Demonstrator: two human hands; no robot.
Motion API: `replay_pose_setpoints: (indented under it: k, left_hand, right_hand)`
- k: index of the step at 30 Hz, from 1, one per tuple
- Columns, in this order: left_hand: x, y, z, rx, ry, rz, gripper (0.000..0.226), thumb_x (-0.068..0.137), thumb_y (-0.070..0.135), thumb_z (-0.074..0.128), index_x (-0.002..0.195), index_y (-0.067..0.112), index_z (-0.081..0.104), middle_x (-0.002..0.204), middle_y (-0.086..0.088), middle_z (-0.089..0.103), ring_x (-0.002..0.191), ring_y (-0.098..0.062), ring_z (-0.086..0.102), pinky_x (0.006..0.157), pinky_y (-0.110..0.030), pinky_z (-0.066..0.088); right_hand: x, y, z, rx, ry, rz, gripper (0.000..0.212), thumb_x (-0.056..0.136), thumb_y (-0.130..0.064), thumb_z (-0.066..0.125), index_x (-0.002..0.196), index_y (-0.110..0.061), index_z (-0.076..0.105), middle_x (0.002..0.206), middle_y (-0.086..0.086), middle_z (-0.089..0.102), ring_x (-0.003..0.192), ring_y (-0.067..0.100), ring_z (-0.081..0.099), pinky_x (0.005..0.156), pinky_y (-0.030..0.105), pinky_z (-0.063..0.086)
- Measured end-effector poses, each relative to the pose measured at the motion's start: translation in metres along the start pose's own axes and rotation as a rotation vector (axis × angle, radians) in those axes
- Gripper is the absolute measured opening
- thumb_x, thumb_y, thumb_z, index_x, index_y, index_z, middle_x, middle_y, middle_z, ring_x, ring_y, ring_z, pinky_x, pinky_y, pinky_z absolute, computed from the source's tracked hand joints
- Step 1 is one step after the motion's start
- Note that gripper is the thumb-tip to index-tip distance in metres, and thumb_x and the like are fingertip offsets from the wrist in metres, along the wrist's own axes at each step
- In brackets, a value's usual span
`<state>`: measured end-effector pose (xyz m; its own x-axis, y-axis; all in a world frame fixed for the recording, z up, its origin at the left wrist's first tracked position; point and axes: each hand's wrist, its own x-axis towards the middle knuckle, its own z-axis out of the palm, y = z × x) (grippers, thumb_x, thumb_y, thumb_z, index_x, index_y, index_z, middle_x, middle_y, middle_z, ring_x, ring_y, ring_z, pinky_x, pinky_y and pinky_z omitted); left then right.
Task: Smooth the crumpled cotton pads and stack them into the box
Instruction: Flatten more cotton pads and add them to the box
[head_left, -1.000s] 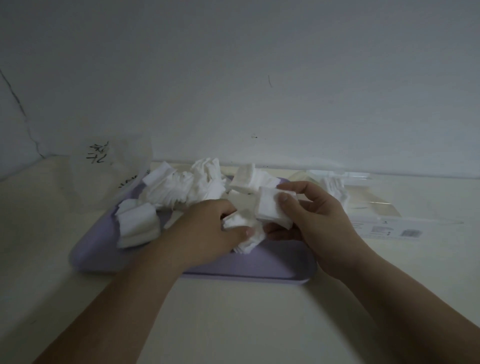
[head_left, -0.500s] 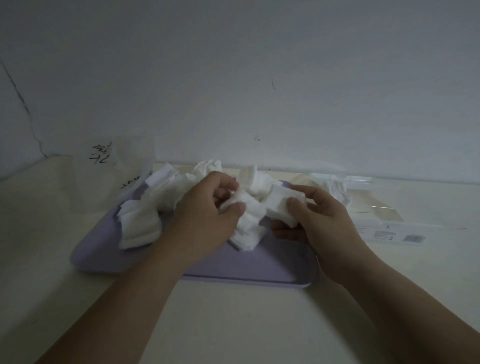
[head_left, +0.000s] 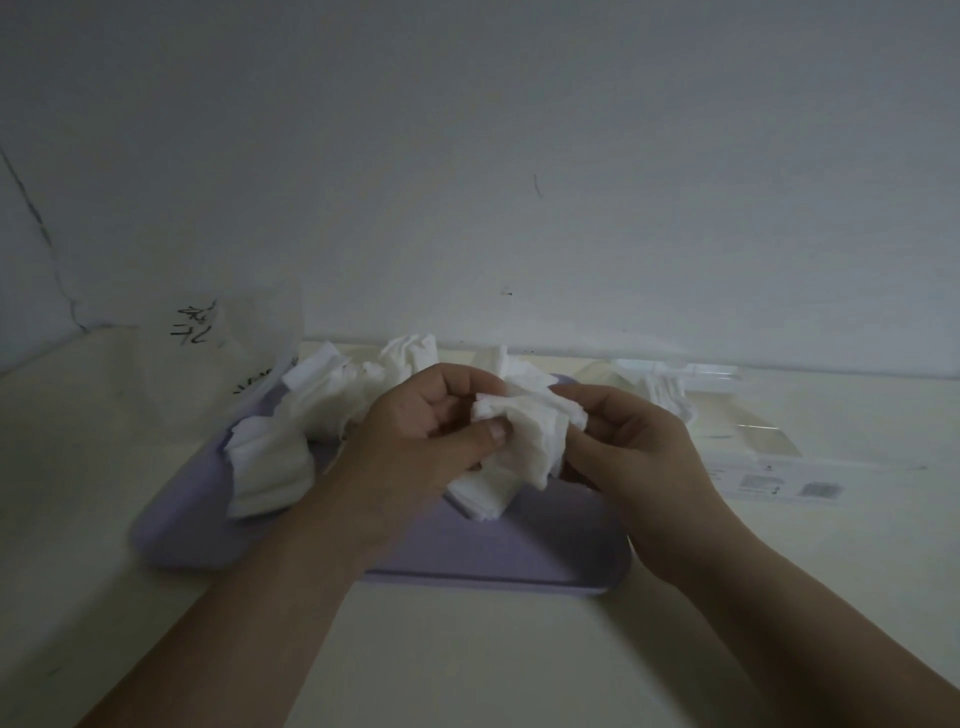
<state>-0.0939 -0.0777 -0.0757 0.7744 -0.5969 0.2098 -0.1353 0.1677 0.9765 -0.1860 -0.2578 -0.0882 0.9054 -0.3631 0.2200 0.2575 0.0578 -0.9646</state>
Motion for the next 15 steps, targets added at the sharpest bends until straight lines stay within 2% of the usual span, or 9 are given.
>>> replay_pose_setpoints:
  k: [3, 6, 8, 10, 12, 13, 15]
  left_hand:
    - [-0.001, 0.000, 0.002, 0.081, 0.028, 0.028, 0.024, 0.090, -0.004, 0.071, 0.108, 0.013, 0.070, 0.100, -0.006, 0.080, 0.093, -0.020, 0.075, 0.083, -0.029, 0.058]
    - [-0.003, 0.000, 0.003, 0.160, 0.070, 0.056, 0.023, 0.089, 0.000, 0.075, 0.105, 0.017, 0.073, 0.100, -0.004, 0.080, 0.097, -0.023, 0.076, 0.089, -0.037, 0.059]
    - [-0.002, -0.001, 0.004, 0.240, 0.118, 0.082, 0.022, 0.086, 0.006, 0.079, 0.100, 0.023, 0.075, 0.097, 0.000, 0.079, 0.094, -0.019, 0.075, 0.085, -0.037, 0.060]
    - [-0.001, -0.003, 0.005, 0.298, 0.165, 0.110, 0.022, 0.083, 0.009, 0.083, 0.094, 0.026, 0.076, 0.089, -0.001, 0.077, 0.082, -0.015, 0.070, 0.073, -0.031, 0.059]
    - [-0.002, -0.003, 0.008, 0.294, 0.192, 0.127, 0.023, 0.081, 0.007, 0.085, 0.091, 0.026, 0.076, 0.084, -0.006, 0.075, 0.074, -0.025, 0.067, 0.065, -0.029, 0.057]
    - [-0.002, -0.003, 0.009, 0.274, 0.196, 0.129, 0.026, 0.080, 0.005, 0.085, 0.092, 0.024, 0.074, 0.085, -0.007, 0.076, 0.075, -0.032, 0.068, 0.065, -0.030, 0.058]
    - [-0.003, -0.003, 0.012, 0.259, 0.203, 0.109, 0.035, 0.077, 0.004, 0.087, 0.100, 0.025, 0.070, 0.096, -0.003, 0.075, 0.079, -0.034, 0.070, 0.067, -0.032, 0.060]
  right_hand:
    - [-0.001, -0.003, 0.003, -0.084, -0.035, -0.050, 0.035, 0.093, 0.011, 0.066, 0.096, -0.019, 0.083, 0.094, 0.012, 0.081, 0.084, 0.019, 0.076, 0.081, 0.036, 0.063]
    - [-0.001, -0.002, 0.004, -0.139, -0.026, -0.076, 0.032, 0.094, 0.009, 0.065, 0.101, -0.018, 0.081, 0.096, 0.008, 0.082, 0.088, 0.017, 0.077, 0.091, 0.045, 0.063]
    - [-0.002, -0.003, 0.004, -0.137, -0.027, -0.065, 0.030, 0.096, 0.011, 0.062, 0.111, -0.011, 0.077, 0.099, 0.007, 0.082, 0.093, 0.018, 0.077, 0.092, 0.045, 0.062]
    - [-0.002, -0.006, 0.001, -0.114, -0.070, -0.047, 0.031, 0.091, 0.007, 0.067, 0.114, -0.012, 0.076, 0.102, 0.006, 0.081, 0.097, 0.018, 0.075, 0.090, 0.042, 0.060]
    - [-0.002, -0.008, -0.002, -0.138, -0.137, -0.036, 0.041, 0.080, -0.013, 0.078, 0.120, -0.019, 0.073, 0.108, 0.004, 0.079, 0.103, 0.019, 0.075, 0.090, 0.038, 0.059]
    - [-0.001, -0.006, -0.003, -0.182, -0.149, -0.039, 0.050, 0.074, -0.020, 0.085, 0.122, -0.021, 0.070, 0.110, 0.004, 0.078, 0.104, 0.021, 0.075, 0.091, 0.038, 0.059]
    - [0.000, 0.000, -0.002, -0.268, -0.107, -0.082, 0.053, 0.073, -0.021, 0.092, 0.120, -0.022, 0.068, 0.110, 0.003, 0.078, 0.103, 0.022, 0.075, 0.090, 0.041, 0.059]
